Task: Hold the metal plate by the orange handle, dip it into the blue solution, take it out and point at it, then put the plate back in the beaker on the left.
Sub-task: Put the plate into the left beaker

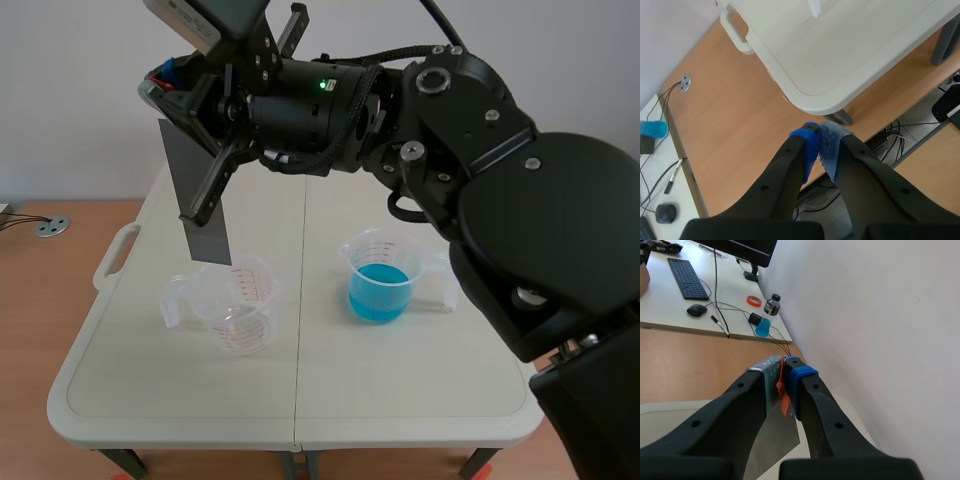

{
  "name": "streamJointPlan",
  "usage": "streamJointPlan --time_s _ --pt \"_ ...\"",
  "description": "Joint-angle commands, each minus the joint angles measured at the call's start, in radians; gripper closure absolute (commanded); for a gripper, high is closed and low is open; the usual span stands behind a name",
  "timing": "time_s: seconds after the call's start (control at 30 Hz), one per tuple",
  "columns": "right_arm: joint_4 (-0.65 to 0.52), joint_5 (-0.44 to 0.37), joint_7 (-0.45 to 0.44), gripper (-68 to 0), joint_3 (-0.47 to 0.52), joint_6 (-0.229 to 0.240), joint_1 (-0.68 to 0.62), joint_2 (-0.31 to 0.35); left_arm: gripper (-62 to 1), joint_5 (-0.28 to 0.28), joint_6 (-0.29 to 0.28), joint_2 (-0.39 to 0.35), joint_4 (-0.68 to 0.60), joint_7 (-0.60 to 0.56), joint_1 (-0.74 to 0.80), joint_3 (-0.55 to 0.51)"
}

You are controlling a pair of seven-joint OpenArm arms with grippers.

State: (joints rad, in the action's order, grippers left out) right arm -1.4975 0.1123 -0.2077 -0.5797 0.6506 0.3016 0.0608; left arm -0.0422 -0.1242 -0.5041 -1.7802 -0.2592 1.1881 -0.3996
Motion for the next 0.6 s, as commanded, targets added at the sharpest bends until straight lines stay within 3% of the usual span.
streamJointPlan --time_s 0.0,0.57 --pt "-0.003 -0.014 -0.016 -1.3 -0.009 -0.008 0.031 -0.006 -2.8 0.003 0.002 0.008 -0.013 -0.009 0.003 0.003" --pt "0.003 -0.014 -0.012 -1.3 -0.016 -0.007 0.031 -0.005 -2.8 0.003 0.002 0.008 -0.013 -0.005 0.003 0.003"
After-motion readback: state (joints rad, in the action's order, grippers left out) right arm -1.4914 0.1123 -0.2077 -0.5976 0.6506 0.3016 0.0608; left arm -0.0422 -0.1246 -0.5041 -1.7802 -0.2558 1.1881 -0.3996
